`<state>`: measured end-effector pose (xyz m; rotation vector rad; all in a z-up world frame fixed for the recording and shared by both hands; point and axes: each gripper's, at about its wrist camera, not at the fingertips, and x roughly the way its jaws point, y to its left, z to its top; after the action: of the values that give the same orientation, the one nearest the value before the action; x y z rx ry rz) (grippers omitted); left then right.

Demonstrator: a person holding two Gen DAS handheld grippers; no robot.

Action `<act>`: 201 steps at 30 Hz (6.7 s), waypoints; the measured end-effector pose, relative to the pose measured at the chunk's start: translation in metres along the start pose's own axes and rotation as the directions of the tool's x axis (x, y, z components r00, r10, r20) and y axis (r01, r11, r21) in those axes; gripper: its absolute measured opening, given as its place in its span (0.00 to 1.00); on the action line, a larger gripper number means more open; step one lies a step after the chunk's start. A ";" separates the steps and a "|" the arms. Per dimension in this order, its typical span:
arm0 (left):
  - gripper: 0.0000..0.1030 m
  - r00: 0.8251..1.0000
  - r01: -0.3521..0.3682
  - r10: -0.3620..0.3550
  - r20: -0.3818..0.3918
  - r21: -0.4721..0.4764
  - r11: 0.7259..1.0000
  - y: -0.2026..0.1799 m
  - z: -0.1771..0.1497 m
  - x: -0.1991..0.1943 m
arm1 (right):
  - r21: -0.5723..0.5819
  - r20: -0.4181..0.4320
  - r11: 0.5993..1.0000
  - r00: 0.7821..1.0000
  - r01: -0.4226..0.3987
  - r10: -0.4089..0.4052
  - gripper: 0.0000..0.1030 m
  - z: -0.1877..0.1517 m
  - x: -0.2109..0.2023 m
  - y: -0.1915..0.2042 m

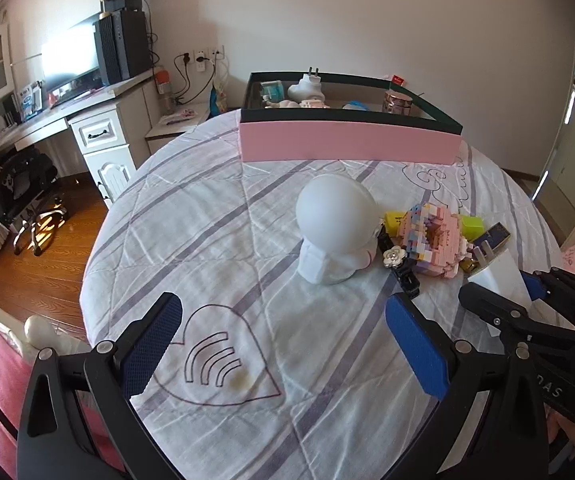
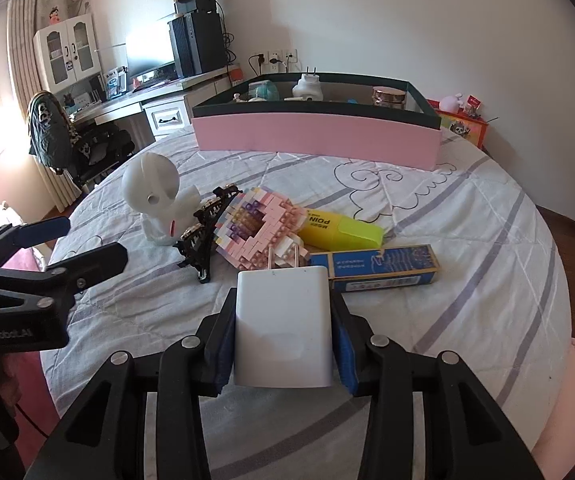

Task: Organize rigid objects
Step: 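Grasp the white round lamp with the left gripper while the right grasps the white rectangular box, then carry the white lamp and white box into the pink box and open both grippers, then withdraw both grippers from the pink box back over the bed, then grasp the pink block toy with the left gripper while the right grasps the blue box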

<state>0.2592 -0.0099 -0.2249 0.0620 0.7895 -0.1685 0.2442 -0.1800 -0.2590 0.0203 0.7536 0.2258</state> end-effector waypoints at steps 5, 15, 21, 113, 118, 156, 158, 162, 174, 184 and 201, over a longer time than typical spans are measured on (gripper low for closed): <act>1.00 1.000 -0.004 0.004 -0.020 0.004 1.000 -0.008 0.015 0.023 | -0.003 0.024 1.000 1.000 0.020 -0.020 0.41 0.008 -0.005 -0.009; 0.71 0.996 0.057 -0.054 -0.065 0.048 0.997 -0.016 0.046 0.064 | 0.026 0.036 1.000 0.999 0.007 -0.008 0.41 0.022 0.006 -0.027; 0.53 0.998 0.063 -0.060 -0.030 0.083 0.995 -0.024 0.043 0.055 | 0.024 0.046 1.000 0.999 0.003 -0.004 0.41 0.026 0.006 -0.025; 1.00 0.973 -0.041 0.048 0.225 -0.038 0.998 0.018 0.177 0.031 | -0.046 0.149 0.999 0.989 0.019 -0.012 0.83 0.192 0.029 -0.033; 1.00 0.940 -0.072 0.077 0.331 -0.029 0.997 0.011 0.140 -0.046 | -0.037 0.242 0.999 0.970 -0.004 0.013 0.88 0.167 -0.035 -0.012; 1.00 0.831 -0.132 0.140 0.539 -0.054 0.990 -0.023 0.012 -0.276 | -0.020 0.527 0.995 0.847 0.096 -0.071 1.00 0.033 -0.264 0.066; 1.00 0.832 -0.133 0.141 0.537 -0.053 0.990 -0.023 0.011 -0.275 | -0.020 0.527 0.995 0.847 0.098 -0.072 1.00 0.032 -0.264 0.066; 1.00 0.834 -0.138 0.145 0.532 -0.054 0.989 -0.024 0.011 -0.274 | -0.019 0.520 0.995 0.851 0.099 -0.075 1.00 0.032 -0.261 0.067; 1.00 0.845 -0.130 0.137 0.517 -0.050 0.990 -0.022 0.010 -0.270 | -0.016 0.499 0.995 0.863 0.099 -0.077 1.00 0.035 -0.254 0.065; 1.00 0.893 -0.109 0.109 0.438 -0.026 0.994 -0.022 0.012 -0.227 | 0.000 0.433 0.995 0.897 0.099 -0.090 1.00 0.035 -0.222 0.054; 1.00 0.996 -0.009 0.003 0.091 0.066 0.998 -0.033 -0.001 -0.066 | 0.071 0.099 0.987 0.984 0.143 -0.149 1.00 0.009 -0.082 -0.016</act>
<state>0.2074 -0.0343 -0.1786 0.1189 0.6926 -0.1908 0.1957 -0.2126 -0.1989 0.0366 0.6555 0.0601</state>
